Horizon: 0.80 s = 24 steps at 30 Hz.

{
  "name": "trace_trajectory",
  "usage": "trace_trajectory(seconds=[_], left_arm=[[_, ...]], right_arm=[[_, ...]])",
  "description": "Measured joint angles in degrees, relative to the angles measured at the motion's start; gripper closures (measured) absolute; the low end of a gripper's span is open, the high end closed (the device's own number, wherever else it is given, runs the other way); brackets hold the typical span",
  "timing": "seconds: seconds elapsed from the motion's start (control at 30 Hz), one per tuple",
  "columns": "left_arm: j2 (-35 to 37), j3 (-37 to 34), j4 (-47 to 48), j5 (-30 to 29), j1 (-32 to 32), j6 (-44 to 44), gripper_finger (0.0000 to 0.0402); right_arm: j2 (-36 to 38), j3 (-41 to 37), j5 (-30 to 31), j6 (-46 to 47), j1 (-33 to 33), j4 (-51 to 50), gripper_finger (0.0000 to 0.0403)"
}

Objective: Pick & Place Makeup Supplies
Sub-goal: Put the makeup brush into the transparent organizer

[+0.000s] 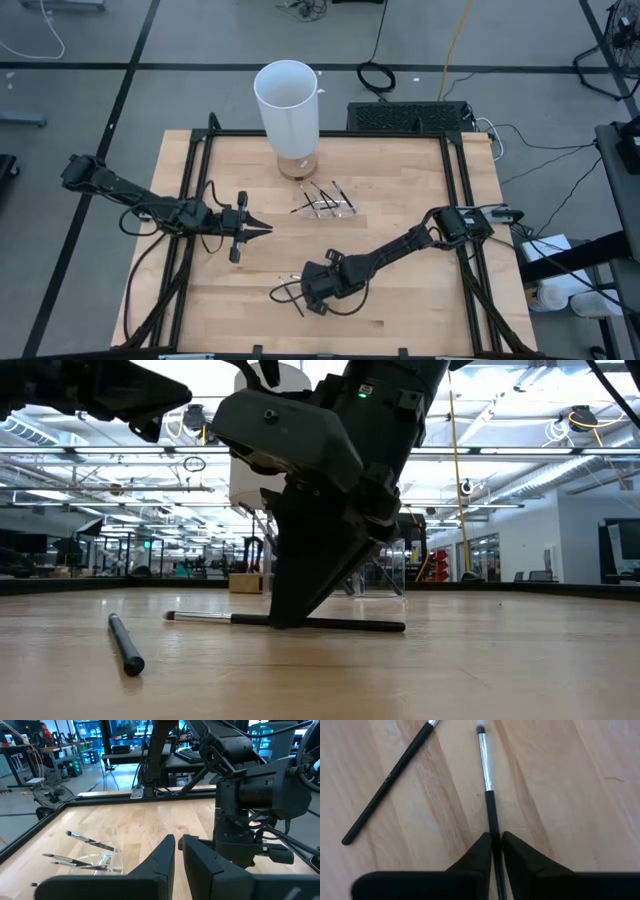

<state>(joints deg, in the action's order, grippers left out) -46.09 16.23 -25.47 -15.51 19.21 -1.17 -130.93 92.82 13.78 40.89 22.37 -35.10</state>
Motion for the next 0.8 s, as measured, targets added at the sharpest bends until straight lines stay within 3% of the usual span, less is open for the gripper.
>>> trace_trajectory(seconds=[0.1, 0.4, 0.8], left_arm=[[0.0, 0.0, 0.04, 0.0, -0.01, -0.02, 0.0355], [0.0, 0.0, -0.03, -0.02, -0.01, -1.29, 0.0355], [-0.02, 0.0, 0.63, -1.0, 0.01, -10.25, 0.0355]], right_arm=[[0.02, 0.01, 0.11, -0.45, 0.02, 0.26, 0.0396], [2.31, -0.01, 5.49, -2.16, 0.42, 1.74, 0.0401], [13.76, -0.21, 25.05, -15.82, 1.96, 2.69, 0.0402]])
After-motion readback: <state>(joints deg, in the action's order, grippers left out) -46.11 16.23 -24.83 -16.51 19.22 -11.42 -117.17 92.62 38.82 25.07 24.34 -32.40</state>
